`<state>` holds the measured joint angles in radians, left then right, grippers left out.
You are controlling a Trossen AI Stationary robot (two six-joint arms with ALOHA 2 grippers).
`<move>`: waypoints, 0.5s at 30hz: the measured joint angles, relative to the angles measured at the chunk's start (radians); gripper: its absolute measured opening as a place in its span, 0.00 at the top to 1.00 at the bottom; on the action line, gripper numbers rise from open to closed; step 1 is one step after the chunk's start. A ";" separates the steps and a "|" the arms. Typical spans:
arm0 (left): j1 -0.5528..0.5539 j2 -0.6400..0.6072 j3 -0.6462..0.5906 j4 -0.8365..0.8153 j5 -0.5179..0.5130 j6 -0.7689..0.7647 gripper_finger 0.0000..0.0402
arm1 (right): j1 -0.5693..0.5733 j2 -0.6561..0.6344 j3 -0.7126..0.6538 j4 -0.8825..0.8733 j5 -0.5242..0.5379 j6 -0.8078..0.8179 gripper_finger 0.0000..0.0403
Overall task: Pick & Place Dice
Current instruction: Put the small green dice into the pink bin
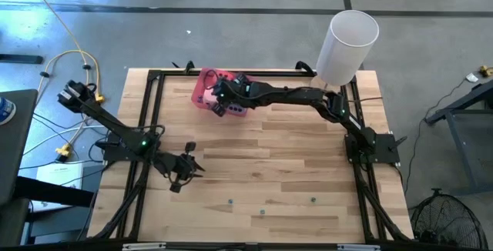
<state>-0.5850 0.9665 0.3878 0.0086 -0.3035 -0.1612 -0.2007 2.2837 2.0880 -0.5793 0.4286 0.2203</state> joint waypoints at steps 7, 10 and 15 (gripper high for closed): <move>-0.039 0.000 0.000 0.000 -0.001 -0.001 0.78 | 0.008 0.000 0.000 -0.098 0.005 0.071 0.67; -0.043 0.000 0.000 0.000 -0.002 -0.009 0.78 | 0.009 -0.001 0.000 -0.130 0.027 0.071 0.67; -0.044 0.000 0.000 -0.001 -0.002 -0.022 0.78 | 0.014 -0.002 0.000 -0.153 0.094 0.074 0.67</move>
<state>-0.6289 0.9665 0.3878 0.0078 -0.3058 -0.1833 -0.1872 2.2818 2.0881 -0.7324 0.5226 0.2943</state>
